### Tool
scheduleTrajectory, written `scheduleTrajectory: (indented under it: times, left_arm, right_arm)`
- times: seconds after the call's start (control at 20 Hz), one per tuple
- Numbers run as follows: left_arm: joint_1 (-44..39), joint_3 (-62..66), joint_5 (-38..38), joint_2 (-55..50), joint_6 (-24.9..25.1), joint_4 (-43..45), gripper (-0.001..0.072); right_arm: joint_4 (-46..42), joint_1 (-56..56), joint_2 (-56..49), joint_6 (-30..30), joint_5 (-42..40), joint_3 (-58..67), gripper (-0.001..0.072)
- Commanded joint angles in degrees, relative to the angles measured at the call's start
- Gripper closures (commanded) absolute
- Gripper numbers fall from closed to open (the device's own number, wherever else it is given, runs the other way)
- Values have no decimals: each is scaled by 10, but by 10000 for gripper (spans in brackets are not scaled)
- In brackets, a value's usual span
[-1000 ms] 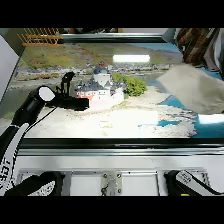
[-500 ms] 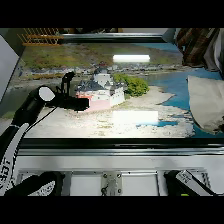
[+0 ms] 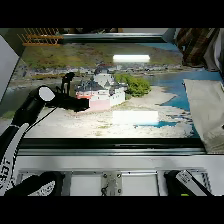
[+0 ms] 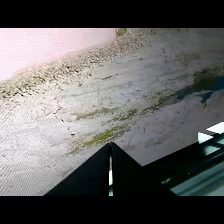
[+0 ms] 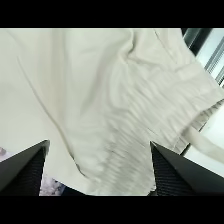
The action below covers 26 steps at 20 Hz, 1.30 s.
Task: Fold the clothes and pants, and hang the long-sleeved shirts on hangers.
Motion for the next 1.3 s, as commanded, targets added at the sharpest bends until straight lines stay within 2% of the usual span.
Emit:
scheduleTrajectory:
  times: [0.0,0.1,0.15,0.25,0.35,0.6,0.8,0.85,0.9,0.95,1.25]
  left_arm:
    - [0,0,-3,0,1,0,700]
    - [0,0,-2,0,1,0,700]
    - [0,0,-3,0,1,0,700]
    - [0,0,-4,0,1,0,700]
    - [0,0,-4,0,1,0,700]
    - [0,0,-3,0,1,1,700]
    - [0,0,-4,0,1,2,700]
    - [0,0,-5,0,1,2,700]
    - [0,0,-4,0,1,2,700]
    - [0,0,-5,0,1,1,700]
    - [0,0,-4,0,1,1,700]
  right_arm:
    - [8,2,37,-11,-13,48,-2]
    - [103,14,82,-75,-50,68,-2]
    - [188,32,111,-124,-60,68,-2]
    - [325,90,148,-208,-30,67,-3]
    - [392,191,168,-256,-4,62,-2]
    - [345,472,160,-261,18,54,-2]
    - [325,562,150,-260,18,54,9]
    - [326,567,150,-260,18,54,142]
    - [326,567,150,-260,20,54,445]
    - [325,567,150,-258,20,54,681]
    - [326,567,150,-258,22,54,688]
